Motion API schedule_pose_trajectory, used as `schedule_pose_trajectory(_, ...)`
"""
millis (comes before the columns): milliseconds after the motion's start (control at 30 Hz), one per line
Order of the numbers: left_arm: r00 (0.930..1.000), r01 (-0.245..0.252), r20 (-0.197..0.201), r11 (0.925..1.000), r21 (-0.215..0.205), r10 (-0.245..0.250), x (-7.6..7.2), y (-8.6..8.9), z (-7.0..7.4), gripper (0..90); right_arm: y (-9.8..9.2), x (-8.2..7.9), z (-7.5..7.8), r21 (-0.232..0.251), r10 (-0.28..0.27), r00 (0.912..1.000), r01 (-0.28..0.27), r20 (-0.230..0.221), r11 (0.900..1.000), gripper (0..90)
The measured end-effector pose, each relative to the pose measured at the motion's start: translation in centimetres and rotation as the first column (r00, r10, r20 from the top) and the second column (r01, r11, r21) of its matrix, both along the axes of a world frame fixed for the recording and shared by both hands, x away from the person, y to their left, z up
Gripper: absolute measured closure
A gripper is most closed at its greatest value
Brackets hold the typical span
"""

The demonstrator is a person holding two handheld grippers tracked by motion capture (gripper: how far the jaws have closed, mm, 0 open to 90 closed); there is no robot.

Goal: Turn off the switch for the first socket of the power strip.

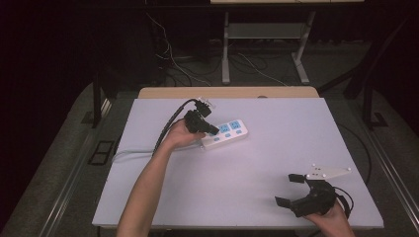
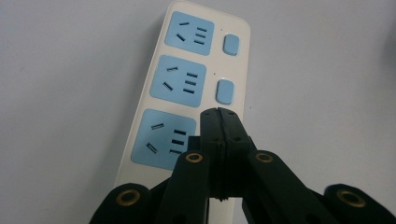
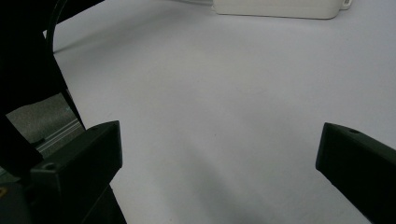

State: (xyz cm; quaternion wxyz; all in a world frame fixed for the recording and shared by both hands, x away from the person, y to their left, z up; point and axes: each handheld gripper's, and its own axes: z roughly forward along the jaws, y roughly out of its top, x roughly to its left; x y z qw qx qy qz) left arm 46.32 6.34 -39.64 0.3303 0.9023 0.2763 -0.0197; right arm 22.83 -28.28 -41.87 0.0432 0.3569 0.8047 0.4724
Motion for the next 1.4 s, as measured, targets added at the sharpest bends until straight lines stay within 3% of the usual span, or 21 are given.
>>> schedule_pose_trajectory(267, 0.9999, 0.015, -0.008, 0.9997, 0.021, -0.015, 0.0, -0.5, -0.6, 89.1, 0.0, 0.0, 0.0, -0.001, 0.000, 1.0000, 0.000, 0.000, 1.000, 0.2)
schedule_pose_trajectory(433, 0.9995, 0.031, -0.014, 0.9980, 0.055, -0.030, -0.1, -0.7, -1.0, 89.1, 0.0, 0.0, 0.0, -0.002, -0.001, 1.0000, 0.001, -0.001, 1.000, 0.2)
schedule_pose_trajectory(733, 0.9999, 0.014, 0.000, 0.9983, 0.057, -0.014, -0.2, -0.7, -1.1, 89.2, 0.0, 0.0, 0.0, 0.000, -0.001, 1.0000, 0.001, -0.004, 1.000, 0.2)
schedule_pose_trajectory(933, 0.9998, -0.007, -0.017, 0.9998, 0.016, 0.008, -0.1, -0.3, -1.4, 89.4, -0.3, 0.0, 0.0, 0.019, -0.010, 0.9999, 0.010, -0.003, 1.000, 0.2)
schedule_pose_trajectory(1100, 0.9982, -0.031, -0.052, 0.9995, 0.005, 0.031, 0.0, -0.1, -1.5, 89.6, -0.1, 0.0, 0.0, 0.016, -0.006, 1.0000, 0.006, -0.005, 1.000, 0.2)
schedule_pose_trajectory(1400, 0.9981, -0.040, -0.045, 0.9989, 0.025, 0.042, -0.1, -0.4, -1.4, 89.6, -0.3, 0.0, 0.0, 0.020, -0.015, 0.9999, 0.015, -0.002, 1.000, 0.2)
